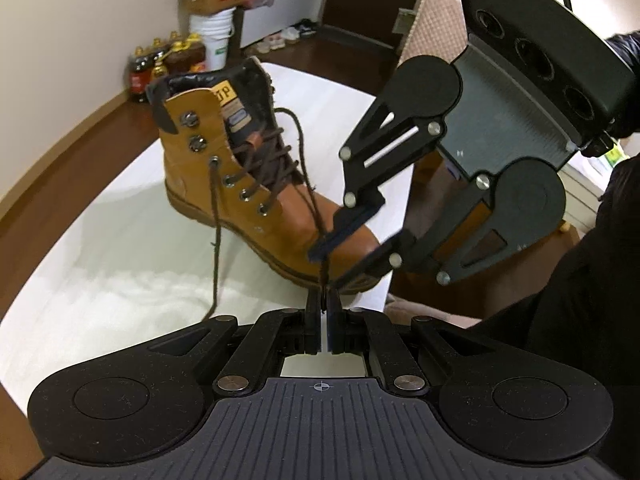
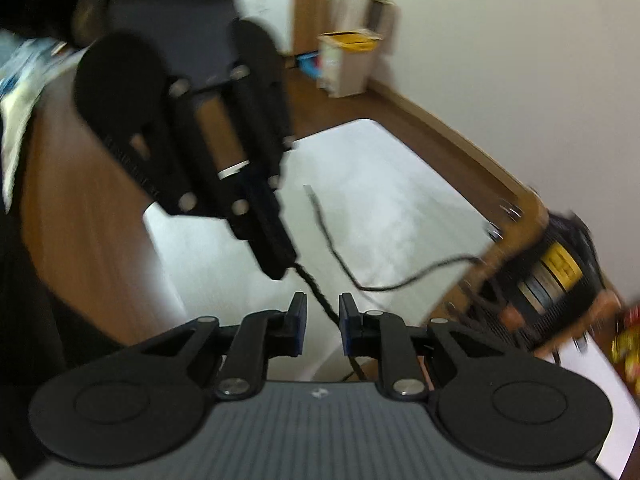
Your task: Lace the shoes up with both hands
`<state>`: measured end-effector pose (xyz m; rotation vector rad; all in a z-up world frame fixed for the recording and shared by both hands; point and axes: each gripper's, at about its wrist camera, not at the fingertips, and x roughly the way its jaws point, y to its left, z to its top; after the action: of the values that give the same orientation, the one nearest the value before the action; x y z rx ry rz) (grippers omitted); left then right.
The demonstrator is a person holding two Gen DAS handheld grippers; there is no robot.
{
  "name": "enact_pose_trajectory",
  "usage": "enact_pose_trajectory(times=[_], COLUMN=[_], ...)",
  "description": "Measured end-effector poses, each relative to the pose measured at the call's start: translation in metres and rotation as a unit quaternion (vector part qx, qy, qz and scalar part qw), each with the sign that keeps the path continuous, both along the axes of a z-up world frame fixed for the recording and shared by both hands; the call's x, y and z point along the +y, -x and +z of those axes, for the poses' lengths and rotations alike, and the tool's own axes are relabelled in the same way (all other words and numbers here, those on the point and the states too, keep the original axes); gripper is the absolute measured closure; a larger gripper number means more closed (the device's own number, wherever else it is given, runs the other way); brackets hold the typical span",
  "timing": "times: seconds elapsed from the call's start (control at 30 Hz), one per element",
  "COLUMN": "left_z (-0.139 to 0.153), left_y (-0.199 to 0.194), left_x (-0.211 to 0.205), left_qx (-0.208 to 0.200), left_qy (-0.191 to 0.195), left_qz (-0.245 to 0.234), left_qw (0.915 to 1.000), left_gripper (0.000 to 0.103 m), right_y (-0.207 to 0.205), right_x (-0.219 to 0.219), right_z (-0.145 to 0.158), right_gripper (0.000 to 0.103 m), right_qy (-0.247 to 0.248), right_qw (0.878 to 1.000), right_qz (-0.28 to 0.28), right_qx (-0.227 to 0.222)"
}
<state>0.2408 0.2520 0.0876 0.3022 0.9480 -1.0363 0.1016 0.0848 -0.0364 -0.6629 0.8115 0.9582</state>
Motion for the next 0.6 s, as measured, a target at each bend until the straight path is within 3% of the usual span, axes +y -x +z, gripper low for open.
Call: enact_pose_trajectory(times=[0.03, 0.13, 0.23, 0.33, 0.47, 0.6], left_z=[0.000, -0.003, -0.004, -0.002, 0.002, 0.004], left_y=[0.000, 0.000, -0.005, -0.015, -0.035, -0.053], left_x=[0.001, 0.005, 0.007, 0.011, 0.012, 0.006], left_qx=[-0.001, -0.003, -0.010, -0.026, -0.055, -0.082], left_qy=[-0.001, -0.003, -0.007, -0.008, -0.003, -0.002], left_qz=[0.003, 0.021, 0.054, 0.094, 0.138, 0.146], left_qw=[1.0000, 0.9998, 0.9985, 0.9952, 0.9889, 0.9859], left_gripper=[0.101, 0.099, 0.096, 0.094, 0.090, 0.086], right_y=[0.001, -0.010, -0.021, -0.032, -0.047, -0.063], right_x=[0.003, -0.009, -0.021, -0.034, -0.051, -0.047], right_z=[0.000, 0.010, 0.021, 0.032, 0.046, 0.054], right_gripper=[0.100, 0.100, 0.100, 0.100, 0.100, 0.100], right_qy=[0.000, -0.030, -0.062, -0.093, -0.133, -0.119], right_qw=[1.000, 0.996, 0.984, 0.964, 0.923, 0.908], right_qz=[0.008, -0.070, -0.151, -0.232, -0.336, -0.386], right_qx=[0.007, 0.037, 0.066, 0.095, 0.132, 0.113])
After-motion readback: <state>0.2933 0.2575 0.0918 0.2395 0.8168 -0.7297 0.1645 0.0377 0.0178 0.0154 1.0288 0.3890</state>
